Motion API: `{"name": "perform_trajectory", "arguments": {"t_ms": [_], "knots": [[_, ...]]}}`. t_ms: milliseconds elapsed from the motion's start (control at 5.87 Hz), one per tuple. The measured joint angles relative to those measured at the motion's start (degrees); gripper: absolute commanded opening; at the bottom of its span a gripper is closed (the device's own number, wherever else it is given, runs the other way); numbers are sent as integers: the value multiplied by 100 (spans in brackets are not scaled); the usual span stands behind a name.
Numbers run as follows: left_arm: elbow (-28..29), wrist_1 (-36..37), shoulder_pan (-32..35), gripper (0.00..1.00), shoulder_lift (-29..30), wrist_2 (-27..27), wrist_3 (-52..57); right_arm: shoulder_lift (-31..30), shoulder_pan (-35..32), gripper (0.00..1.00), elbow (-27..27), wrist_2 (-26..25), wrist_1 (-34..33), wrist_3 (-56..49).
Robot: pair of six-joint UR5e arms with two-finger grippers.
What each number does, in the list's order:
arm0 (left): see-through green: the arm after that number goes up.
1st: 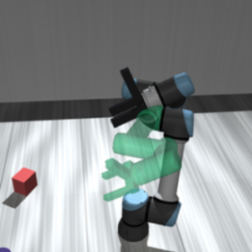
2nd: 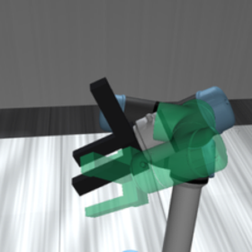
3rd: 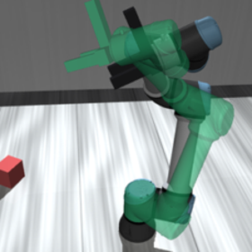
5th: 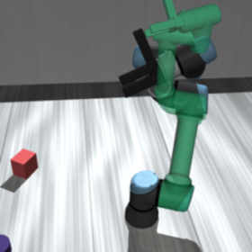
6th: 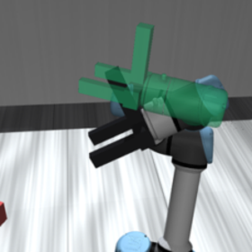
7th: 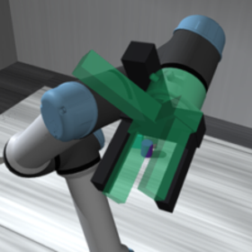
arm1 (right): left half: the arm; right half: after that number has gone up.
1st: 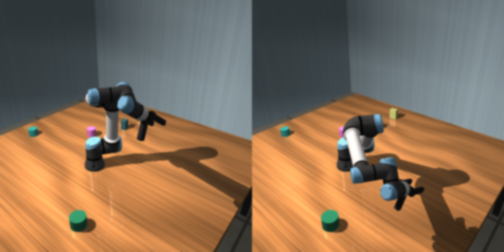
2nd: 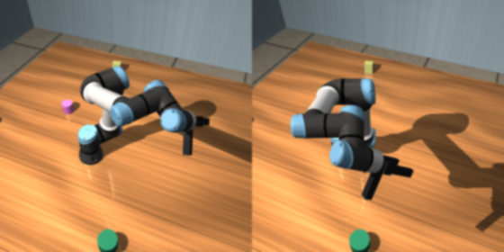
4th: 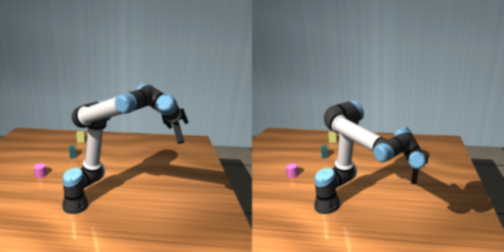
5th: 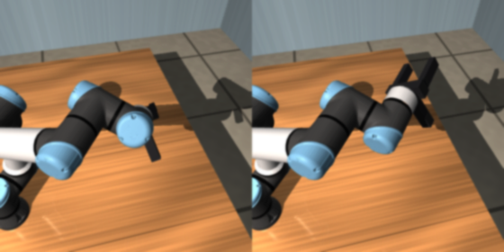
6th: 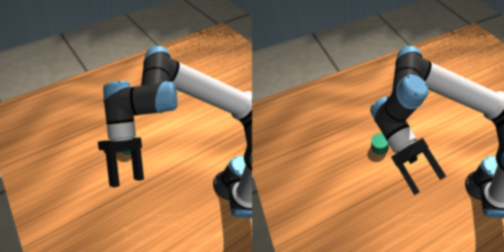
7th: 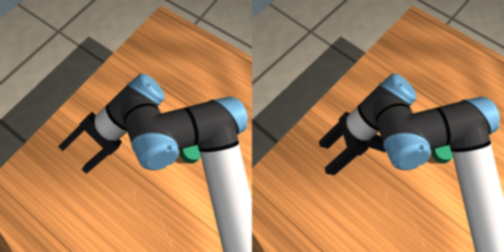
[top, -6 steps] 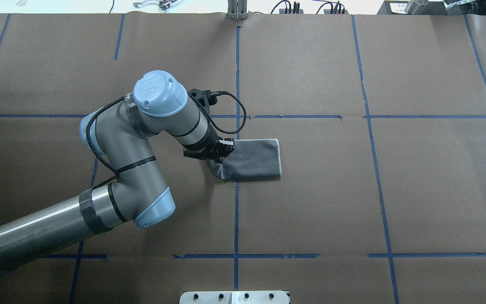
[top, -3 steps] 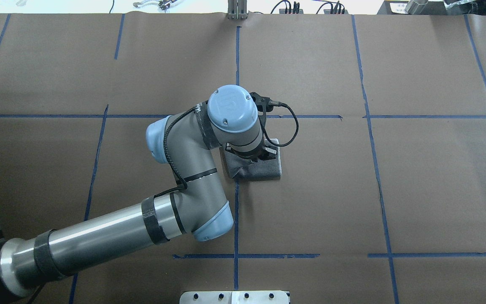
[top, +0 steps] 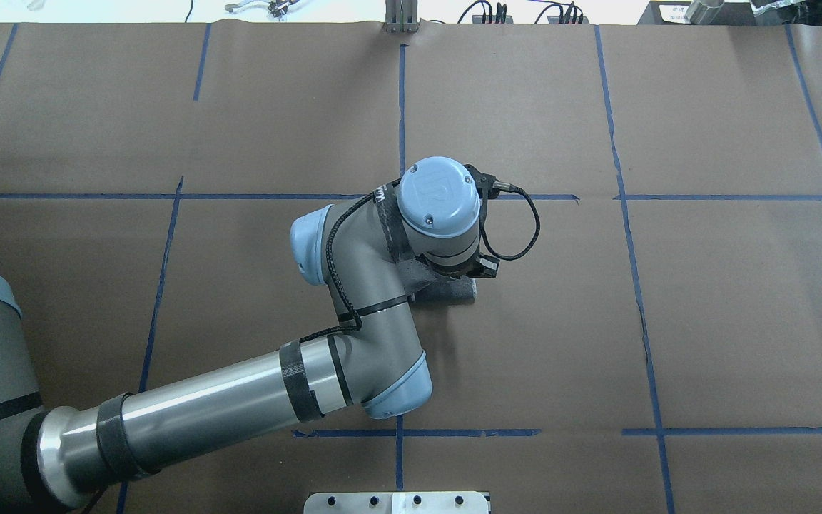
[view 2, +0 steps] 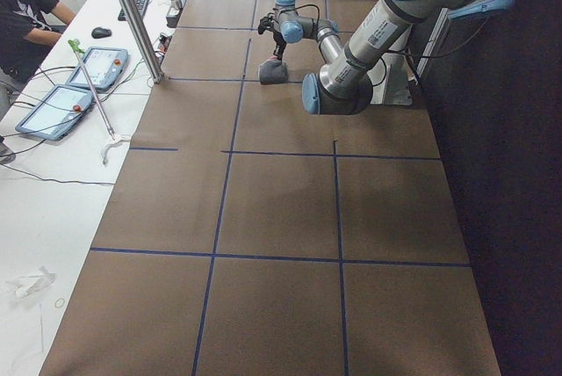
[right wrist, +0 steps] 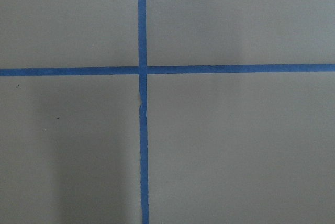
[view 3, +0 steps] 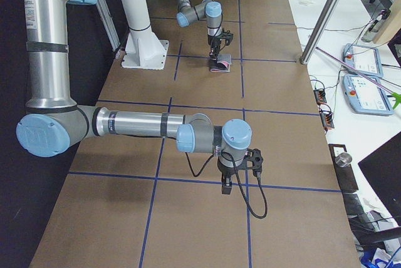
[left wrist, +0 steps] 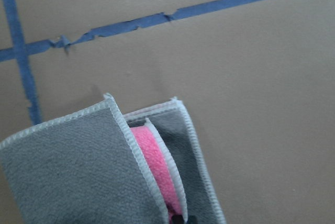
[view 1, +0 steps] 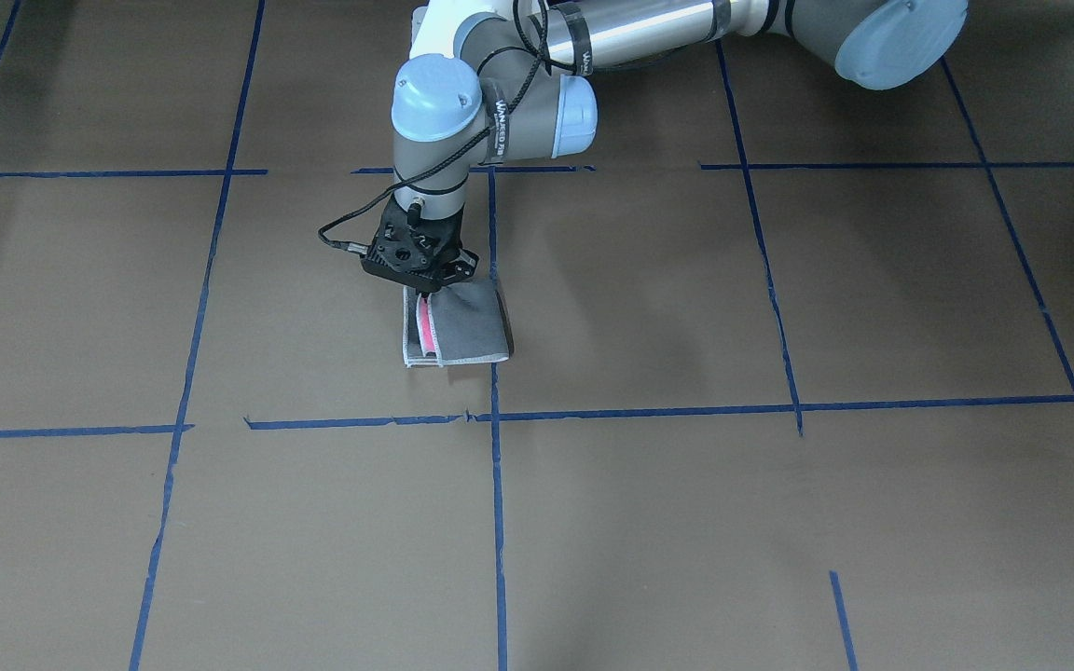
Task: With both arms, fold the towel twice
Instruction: 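Lift and fold the held end with the left gripper over the other end, then open the left gripper and withdraw the left arm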
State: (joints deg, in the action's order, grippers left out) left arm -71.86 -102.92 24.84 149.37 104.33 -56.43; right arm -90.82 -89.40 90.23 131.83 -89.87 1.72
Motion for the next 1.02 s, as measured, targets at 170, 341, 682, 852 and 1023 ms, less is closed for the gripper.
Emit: {"name": "perform_trajectory", "arguments": {"t_ms": [170,341,682,852,1023], "knots": [[17,-9,-40,18,17,-30,116,4,-14,100,0,0,-51,-1],[20,-23,-86,99,18,-109,233,4,-20,100,3,0,-68,2],[10,-55,-144,100,16,-285,310,9,-25,100,10,0,-74,0],[-81,-48,-124,100,15,-302,313,18,-23,100,16,0,-75,2],[-342,57,-17,100,-29,-250,310,33,-15,100,19,0,-75,2]]}}
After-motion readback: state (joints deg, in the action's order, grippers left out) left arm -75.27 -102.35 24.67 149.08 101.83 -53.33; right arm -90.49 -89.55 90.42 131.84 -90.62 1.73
